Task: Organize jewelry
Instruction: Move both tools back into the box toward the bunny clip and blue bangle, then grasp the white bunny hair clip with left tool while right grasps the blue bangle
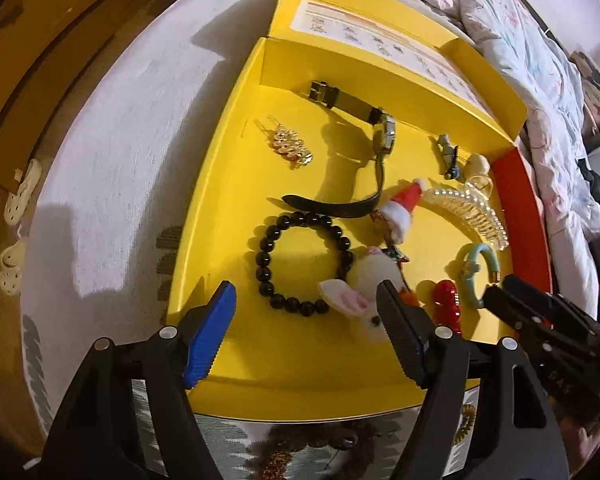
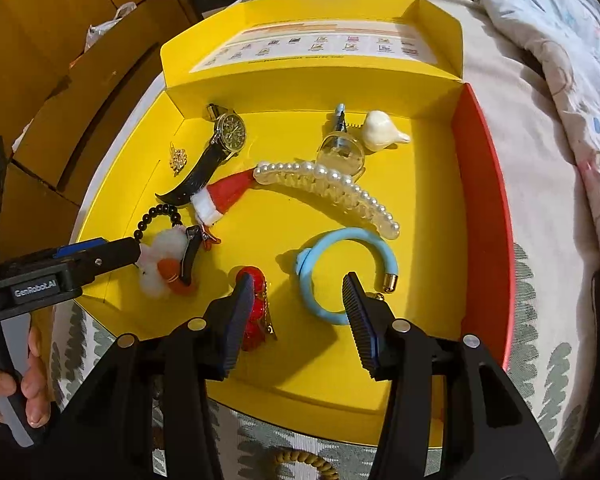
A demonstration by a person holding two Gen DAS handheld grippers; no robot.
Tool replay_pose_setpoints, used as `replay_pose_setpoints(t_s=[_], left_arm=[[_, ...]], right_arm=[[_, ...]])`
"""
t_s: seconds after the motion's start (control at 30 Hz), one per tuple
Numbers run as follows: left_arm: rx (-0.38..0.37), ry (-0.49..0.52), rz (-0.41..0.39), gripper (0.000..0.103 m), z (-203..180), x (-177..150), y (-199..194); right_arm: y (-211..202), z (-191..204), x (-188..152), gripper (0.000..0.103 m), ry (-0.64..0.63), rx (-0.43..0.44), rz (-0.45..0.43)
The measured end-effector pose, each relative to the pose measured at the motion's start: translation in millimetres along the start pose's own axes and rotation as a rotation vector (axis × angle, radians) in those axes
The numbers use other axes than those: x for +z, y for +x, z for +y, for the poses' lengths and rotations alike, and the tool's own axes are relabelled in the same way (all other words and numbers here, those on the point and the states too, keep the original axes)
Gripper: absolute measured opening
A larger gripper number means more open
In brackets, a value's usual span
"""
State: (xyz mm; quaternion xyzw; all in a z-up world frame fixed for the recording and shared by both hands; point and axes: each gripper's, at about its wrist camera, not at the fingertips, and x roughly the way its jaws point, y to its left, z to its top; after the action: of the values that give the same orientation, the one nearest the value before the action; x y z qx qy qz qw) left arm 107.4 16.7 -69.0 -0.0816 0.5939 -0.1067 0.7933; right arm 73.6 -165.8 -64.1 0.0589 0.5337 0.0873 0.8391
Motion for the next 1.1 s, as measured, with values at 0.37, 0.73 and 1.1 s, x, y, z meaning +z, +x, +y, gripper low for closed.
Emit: replay_pose_setpoints(t_s=[0.37, 0.73, 1.1], left_arm=[[-0.112, 0.027, 0.048, 0.058, -25.6, 1.7, 8.5], [-0.184, -0.045, 0.109, 0.056, -20.5, 5.8, 25.0], [-0.23, -0.043, 0.113, 0.034, -24.5, 1.7, 23.8]], right_arm=[[10.5, 1.1, -1.6, 0.049, -0.018, -0.025, 0.017], [27.4, 1.4, -2.2, 0.03, -0.038, -0.06, 0.047], [28.7, -0.7, -5.7, 0.015, -0.06, -0.103, 0.036]])
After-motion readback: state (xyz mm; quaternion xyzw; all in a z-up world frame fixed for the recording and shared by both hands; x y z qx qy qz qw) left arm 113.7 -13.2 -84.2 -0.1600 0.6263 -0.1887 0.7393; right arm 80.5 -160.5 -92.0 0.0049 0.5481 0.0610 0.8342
